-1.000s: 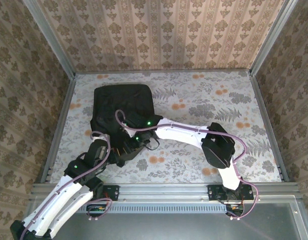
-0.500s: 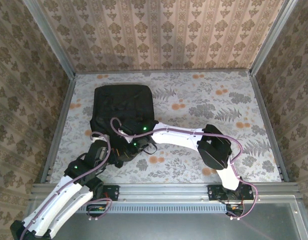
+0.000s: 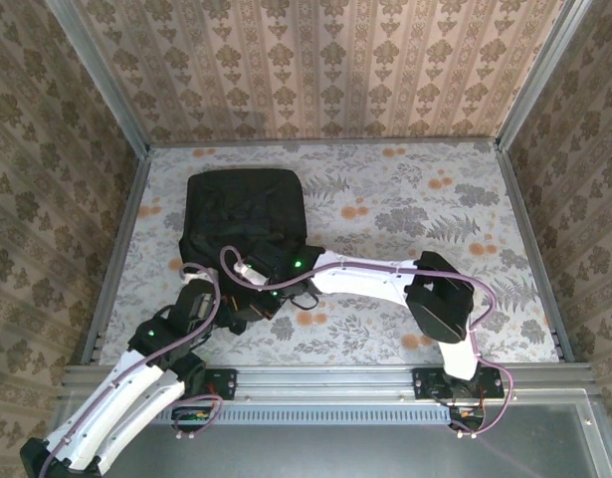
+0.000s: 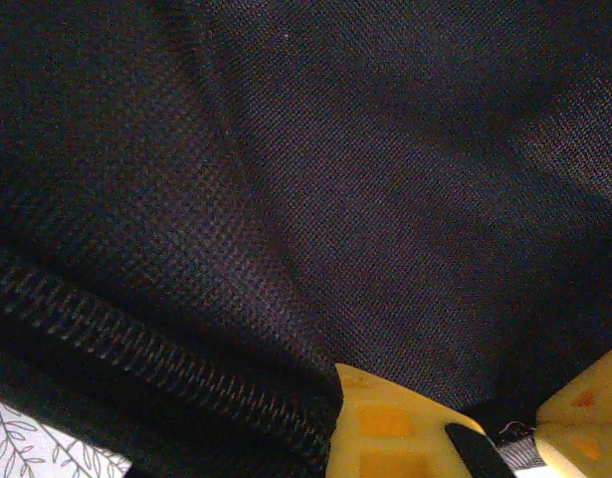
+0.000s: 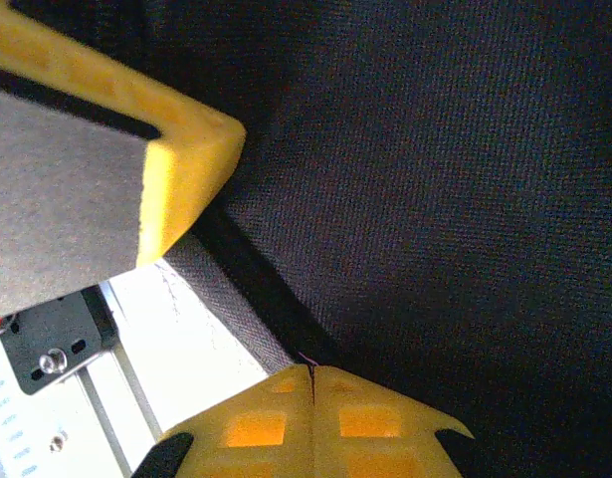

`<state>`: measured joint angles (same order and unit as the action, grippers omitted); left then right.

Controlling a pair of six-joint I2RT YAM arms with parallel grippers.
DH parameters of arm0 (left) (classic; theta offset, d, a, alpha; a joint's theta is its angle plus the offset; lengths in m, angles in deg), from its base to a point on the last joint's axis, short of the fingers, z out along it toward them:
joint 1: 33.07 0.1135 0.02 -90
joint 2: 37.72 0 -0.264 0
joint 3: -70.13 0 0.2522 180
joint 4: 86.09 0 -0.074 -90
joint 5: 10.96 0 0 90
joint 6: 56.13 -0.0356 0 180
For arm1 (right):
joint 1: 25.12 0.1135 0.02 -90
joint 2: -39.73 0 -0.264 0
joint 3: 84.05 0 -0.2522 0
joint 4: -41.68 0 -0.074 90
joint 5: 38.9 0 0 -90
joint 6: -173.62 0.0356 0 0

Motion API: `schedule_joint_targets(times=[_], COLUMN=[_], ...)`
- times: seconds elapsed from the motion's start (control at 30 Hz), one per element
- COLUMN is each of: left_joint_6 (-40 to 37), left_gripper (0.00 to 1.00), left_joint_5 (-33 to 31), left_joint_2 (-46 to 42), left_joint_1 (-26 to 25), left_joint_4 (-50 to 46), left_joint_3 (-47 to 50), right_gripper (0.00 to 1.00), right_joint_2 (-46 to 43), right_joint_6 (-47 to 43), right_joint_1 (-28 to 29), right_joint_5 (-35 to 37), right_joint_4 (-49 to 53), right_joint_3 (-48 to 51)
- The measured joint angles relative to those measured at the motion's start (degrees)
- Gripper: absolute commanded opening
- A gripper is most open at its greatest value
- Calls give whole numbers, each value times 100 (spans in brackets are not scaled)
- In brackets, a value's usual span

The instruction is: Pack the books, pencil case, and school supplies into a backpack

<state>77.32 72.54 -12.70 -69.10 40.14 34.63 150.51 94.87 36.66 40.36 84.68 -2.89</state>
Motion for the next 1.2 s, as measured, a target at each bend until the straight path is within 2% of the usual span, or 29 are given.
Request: schedule_joint_targets(times=[0.13,0.2,0.23,0.27,0.3,0.37,0.5,0.67,0.9,1.2], left_joint_6=[2,2,15,42,96,352,872,1508,2514,2968], left_gripper=[0,23,42,56,63,69,71,68,67,53], left_joint_5=[17,-24,-76,-114,-107,31,660,1641,2479,2374], left_joint_2=[192,391,529,640,734,905,1137,1626,1838,2387], left_joint_1=[-7,2,13,26,50,190,922,1956,2107,2107], left_joint_4=[31,-57,-125,-173,-214,-289,-601,-1268,-1497,-2094], left_joint_3=[-83,-221,-323,-435,-566,-839,-1248,-1434,-1320,-1751], right_gripper=[1,0,0,0,0,0,0,0,0,0], right_joint_2=[-448,-765,-925,-1108,-1215,-1368,-1379,-1106,-868,-868], right_joint_6=[-280,-323,-321,-310,-267,-168,-59,-358,-1051,-1598], right_joint_1=[-9,-46,-72,-107,-127,-157,-146,-4,269,317], right_joint_5=[55,157,216,278,304,352,372,286,330,951], right_joint_4=[-485,-721,-844,-1014,-1198,-1843,-3263,-4046,-4437,-4463], right_joint_3=[647,1073,1316,1639,1867,2409,3220,3171,3082,3082])
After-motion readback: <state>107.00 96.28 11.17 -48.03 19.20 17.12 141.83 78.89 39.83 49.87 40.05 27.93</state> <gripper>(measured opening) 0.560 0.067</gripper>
